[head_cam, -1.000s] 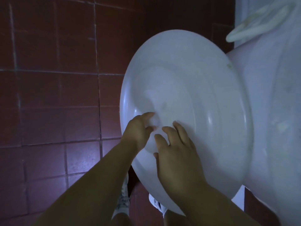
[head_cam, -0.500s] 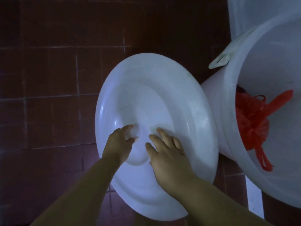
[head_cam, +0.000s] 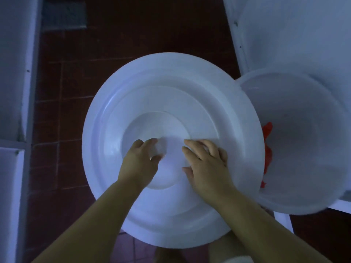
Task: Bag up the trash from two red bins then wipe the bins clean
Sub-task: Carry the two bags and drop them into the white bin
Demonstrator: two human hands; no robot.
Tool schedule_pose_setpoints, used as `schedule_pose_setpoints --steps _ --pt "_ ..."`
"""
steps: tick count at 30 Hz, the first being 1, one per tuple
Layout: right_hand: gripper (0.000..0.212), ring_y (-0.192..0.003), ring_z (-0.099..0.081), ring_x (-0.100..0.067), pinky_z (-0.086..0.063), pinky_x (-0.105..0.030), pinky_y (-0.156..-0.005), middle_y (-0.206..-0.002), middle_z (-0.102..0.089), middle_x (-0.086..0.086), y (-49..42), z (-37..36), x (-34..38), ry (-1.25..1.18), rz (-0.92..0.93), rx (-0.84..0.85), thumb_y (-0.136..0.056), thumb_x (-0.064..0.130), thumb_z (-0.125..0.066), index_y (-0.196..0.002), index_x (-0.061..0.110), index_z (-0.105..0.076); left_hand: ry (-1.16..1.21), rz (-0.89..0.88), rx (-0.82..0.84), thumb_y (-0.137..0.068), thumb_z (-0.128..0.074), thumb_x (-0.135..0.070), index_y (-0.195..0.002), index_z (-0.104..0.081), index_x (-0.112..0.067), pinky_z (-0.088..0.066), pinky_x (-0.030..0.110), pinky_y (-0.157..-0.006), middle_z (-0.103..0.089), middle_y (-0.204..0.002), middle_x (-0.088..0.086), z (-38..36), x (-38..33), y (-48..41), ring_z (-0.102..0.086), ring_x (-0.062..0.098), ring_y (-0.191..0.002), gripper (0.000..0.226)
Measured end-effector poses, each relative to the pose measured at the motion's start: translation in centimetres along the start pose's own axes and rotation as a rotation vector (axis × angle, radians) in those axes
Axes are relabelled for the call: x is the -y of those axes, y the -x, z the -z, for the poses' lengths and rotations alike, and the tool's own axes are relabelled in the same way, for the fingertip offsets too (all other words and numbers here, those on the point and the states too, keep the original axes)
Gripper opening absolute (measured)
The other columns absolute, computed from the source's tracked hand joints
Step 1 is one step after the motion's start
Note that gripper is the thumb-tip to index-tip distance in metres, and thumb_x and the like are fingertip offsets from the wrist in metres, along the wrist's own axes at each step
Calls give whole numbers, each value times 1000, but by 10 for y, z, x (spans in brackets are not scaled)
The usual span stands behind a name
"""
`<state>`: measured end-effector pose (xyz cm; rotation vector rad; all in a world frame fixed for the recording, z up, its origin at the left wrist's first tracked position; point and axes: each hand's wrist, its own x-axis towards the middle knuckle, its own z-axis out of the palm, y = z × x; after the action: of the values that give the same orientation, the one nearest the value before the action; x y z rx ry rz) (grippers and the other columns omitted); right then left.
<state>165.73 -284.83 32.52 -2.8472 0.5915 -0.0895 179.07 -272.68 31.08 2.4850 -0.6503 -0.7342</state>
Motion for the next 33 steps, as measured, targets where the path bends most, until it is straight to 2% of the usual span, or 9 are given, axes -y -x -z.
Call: schedule_pose_setpoints --steps 3,6,8,10,13,15,21,33 --pt "46 -112 -40 -20 -25 -32 -82 -127 -59 6 11 22 -32 17 -55 -65 -66 27 -75 -110 17 -67 -41 -97 1 -82 -69 -23 -128 -57 -21 -49 36 -78 -55 -106 9 -3 -45 1 -60 34 -91 47" --pt "44 -113 -41 -19 -35 -34 -85 -129 -58 8 28 35 -73 40 -137 -93 -74 32 -57 -115 18 -65 -97 -160 57 -83 -68 -26 -128 -56 -21 -51 40 -80 -54 -109 8 -19 -91 -3 -61 34 -90 47" --pt "48 -115 -42 -20 -31 -34 -88 -130 -58 7 40 38 -106 61 -181 -86 -78 36 -45 -119 18 -64 -147 -198 98 -85 -66 -29 -130 -54 -22 -50 37 -81 -52 -112 7 -37 -122 -8 -61 32 -92 48" --pt "52 -118 -42 -22 -28 -35 -89 -132 -56 5 52 38 -142 81 -231 -69 -80 37 -42 -123 16 -62 -218 -248 147 -87 -62 -33 -133 -49 -23 -47 34 -84 -50 -115 7 -61 -152 -13 -59 31 -98 49" --pt "52 -123 -43 -23 -37 -40 -91 -136 -54 4 72 38 -191 114 -300 -55 -82 35 -44 -127 15 -59 -339 -317 225 -91 -54 -39 -137 -42 -23 -43 32 -89 -47 -120 7 -98 -195 -20 -55 29 -105 50" --pt "51 -125 -44 -24 -43 -43 -90 -138 -53 4 85 38 -221 138 -337 -36 -81 32 -54 -129 14 -58 -395 -342 274 -92 -51 -41 -138 -40 -24 -43 33 -90 -46 -122 7 -122 -222 -24 -54 30 -107 50" --pt "64 -125 -51 -30 -48 -46 -87 -139 -53 3 106 32 -295 172 -454 58 -70 25 -79 -130 14 -58 -484 -393 412 -93 -49 -43 -139 -36 -23 -45 37 -90 -43 -128 8 -186 -281 -43 -52 31 -112 51" --pt "64 -120 -56 -34 -52 -49 -81 -137 -55 3 114 -11 -391 185 -579 72 -68 24 -82 -127 14 -61 -567 -449 490 -95 -47 -40 -135 -38 -20 -46 38 -88 -43 -125 7 -281 -337 -82 -52 28 -110 46"
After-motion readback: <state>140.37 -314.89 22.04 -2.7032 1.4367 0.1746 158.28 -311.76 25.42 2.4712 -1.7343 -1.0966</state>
